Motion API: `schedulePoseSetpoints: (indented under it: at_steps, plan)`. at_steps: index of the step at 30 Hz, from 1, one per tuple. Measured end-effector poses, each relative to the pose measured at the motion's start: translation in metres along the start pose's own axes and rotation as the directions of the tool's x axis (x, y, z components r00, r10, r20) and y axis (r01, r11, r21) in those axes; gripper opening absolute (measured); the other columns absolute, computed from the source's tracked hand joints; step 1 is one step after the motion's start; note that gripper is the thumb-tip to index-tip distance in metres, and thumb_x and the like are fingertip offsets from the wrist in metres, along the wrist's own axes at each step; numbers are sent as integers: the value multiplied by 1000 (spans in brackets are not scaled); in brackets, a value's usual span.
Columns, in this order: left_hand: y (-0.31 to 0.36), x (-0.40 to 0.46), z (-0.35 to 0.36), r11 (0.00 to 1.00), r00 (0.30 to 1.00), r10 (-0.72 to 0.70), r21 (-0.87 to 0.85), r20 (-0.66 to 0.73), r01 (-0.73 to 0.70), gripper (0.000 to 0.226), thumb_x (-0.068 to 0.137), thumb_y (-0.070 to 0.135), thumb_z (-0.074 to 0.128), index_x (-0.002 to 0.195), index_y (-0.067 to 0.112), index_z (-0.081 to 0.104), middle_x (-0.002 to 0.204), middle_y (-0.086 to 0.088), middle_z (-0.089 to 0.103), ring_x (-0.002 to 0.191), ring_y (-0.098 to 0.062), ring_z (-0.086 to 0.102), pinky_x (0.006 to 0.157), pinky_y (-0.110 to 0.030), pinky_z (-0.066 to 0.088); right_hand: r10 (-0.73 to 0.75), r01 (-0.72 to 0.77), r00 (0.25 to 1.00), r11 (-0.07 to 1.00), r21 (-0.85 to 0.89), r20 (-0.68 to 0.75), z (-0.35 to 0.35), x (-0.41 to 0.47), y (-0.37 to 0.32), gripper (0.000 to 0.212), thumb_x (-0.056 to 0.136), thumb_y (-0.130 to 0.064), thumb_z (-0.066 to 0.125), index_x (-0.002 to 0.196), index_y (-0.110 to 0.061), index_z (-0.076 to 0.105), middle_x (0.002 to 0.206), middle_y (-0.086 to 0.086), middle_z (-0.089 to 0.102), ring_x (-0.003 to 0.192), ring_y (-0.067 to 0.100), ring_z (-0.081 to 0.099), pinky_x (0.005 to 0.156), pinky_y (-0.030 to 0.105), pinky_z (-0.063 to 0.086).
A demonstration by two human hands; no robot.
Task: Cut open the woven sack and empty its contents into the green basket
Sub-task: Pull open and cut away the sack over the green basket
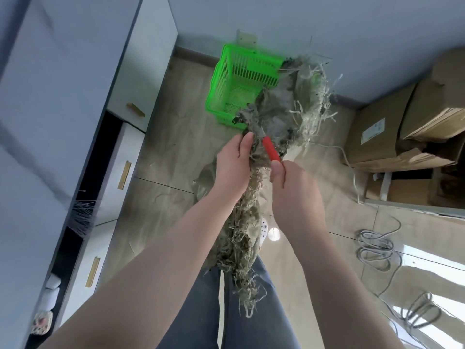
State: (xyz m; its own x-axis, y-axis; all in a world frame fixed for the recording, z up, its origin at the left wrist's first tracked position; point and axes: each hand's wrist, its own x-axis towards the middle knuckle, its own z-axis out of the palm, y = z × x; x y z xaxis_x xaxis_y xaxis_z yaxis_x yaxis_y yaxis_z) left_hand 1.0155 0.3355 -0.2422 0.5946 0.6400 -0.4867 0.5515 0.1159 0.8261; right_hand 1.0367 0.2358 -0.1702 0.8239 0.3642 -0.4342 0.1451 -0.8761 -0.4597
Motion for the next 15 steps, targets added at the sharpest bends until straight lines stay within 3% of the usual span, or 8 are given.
schedulePoseSetpoints:
  at_steps: [2, 5, 8, 10, 12, 15]
  plan:
    - [-4, 6, -3, 995, 994, -98, -4, -57, 98, 45, 102, 43, 37, 105, 7, 63, 93, -10, 68, 85, -27, 63, 81, -41, 50, 1, 6, 990, 999, 49, -144, -16, -2, -3, 36, 104, -35, 27, 86, -14, 51, 64, -5, 47, 52, 15, 47, 46, 31, 32]
    - [-19, -1, -17, 973, 962, -228, -51, -151, 223, 35, 103, 40, 35, 104, 17, 61, 95, 6, 62, 92, -17, 58, 87, -32, 40, -36, 91, 928, 987, 131, -372, -51, 17, -8, 32, 105, -28, 31, 83, -11, 46, 64, -9, 40, 54, 5, 37, 51, 32, 24]
    - [-20, -15, -20, 935, 951, -300, -219, -77, 278, 42, 101, 47, 36, 124, 19, 57, 116, 6, 61, 107, -15, 56, 102, -35, 38, -40, 68, 971, 991, 114, -234, -48, 39, -5, 30, 105, -30, 32, 86, -11, 47, 65, -7, 41, 56, 15, 42, 48, 24, 30]
    - [-3, -19, -18, 863, 937, -348, -391, 2, 321, 43, 99, 50, 37, 120, 19, 57, 106, 3, 66, 93, -13, 61, 85, -28, 49, 15, 3, 995, 985, 173, -102, -23, 40, 2, 30, 102, -38, 39, 88, -13, 46, 69, -5, 47, 65, 22, 53, 51, 30, 34]
    - [14, -16, -16, 803, 931, -351, -478, 102, 356, 42, 98, 50, 39, 115, 16, 58, 105, -1, 69, 87, -12, 66, 69, -23, 53, 57, -52, 998, 955, 291, -8, 5, 29, 8, 29, 95, -44, 53, 92, -16, 44, 75, -7, 51, 66, 11, 54, 52, 24, 39]
    - [30, -8, -19, 793, 931, -315, -488, 187, 366, 42, 93, 53, 50, 106, 16, 63, 94, -3, 75, 86, -18, 72, 70, -30, 58, 96, -67, 995, 878, 474, -37, 29, 20, 12, 32, 86, -32, 70, 101, -19, 45, 87, -6, 57, 75, 6, 55, 59, 19, 43]
